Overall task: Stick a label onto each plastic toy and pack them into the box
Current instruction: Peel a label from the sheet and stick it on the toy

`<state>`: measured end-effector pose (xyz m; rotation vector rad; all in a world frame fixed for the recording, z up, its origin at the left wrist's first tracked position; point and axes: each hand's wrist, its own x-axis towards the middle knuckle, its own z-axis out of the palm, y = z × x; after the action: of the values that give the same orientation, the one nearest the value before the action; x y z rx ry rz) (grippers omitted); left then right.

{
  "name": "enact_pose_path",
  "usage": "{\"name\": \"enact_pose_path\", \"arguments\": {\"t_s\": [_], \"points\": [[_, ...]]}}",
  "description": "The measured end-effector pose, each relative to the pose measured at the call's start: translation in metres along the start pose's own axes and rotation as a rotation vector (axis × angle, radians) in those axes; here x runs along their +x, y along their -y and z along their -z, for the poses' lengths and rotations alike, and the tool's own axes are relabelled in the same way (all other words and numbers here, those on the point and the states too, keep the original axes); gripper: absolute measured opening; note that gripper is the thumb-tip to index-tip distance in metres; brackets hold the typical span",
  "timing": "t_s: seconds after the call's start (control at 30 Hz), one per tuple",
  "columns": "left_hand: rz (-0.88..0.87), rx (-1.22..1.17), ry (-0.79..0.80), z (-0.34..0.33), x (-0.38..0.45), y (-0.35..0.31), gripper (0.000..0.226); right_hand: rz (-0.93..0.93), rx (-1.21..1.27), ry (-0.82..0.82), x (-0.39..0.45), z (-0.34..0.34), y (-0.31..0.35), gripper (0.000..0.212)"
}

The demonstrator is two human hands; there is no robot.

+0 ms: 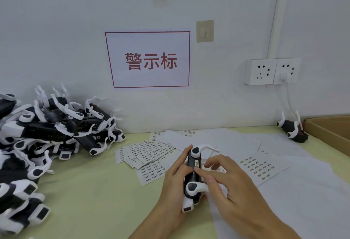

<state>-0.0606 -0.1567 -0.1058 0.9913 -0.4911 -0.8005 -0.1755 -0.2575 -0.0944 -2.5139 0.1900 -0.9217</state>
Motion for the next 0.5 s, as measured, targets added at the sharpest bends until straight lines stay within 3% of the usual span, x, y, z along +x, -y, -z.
{"name": "enact_pose_path", "arguments": {"t_s": [0.13, 0.3, 0.5], "points": [[-0.01, -0.011, 0.006, -0.0012, -0.0007, -0.0013, 0.054, -0.05, 0.136, -0.091, -0.002, -0.0042, 0.0028, 0.046], [0.005, 0.016, -0.012, -0.0015, -0.0017, -0.0023, 0.054, -0.051, 0.042, -0.046, -0.0031, -0.0069, 0.0009, 0.049], [0.005, 0.014, 0.005, 0.0001, -0.0026, -0.0019, 0.052, -0.043, 0.165, -0.073, -0.0022, -0.01, -0.0008, 0.042]]}}
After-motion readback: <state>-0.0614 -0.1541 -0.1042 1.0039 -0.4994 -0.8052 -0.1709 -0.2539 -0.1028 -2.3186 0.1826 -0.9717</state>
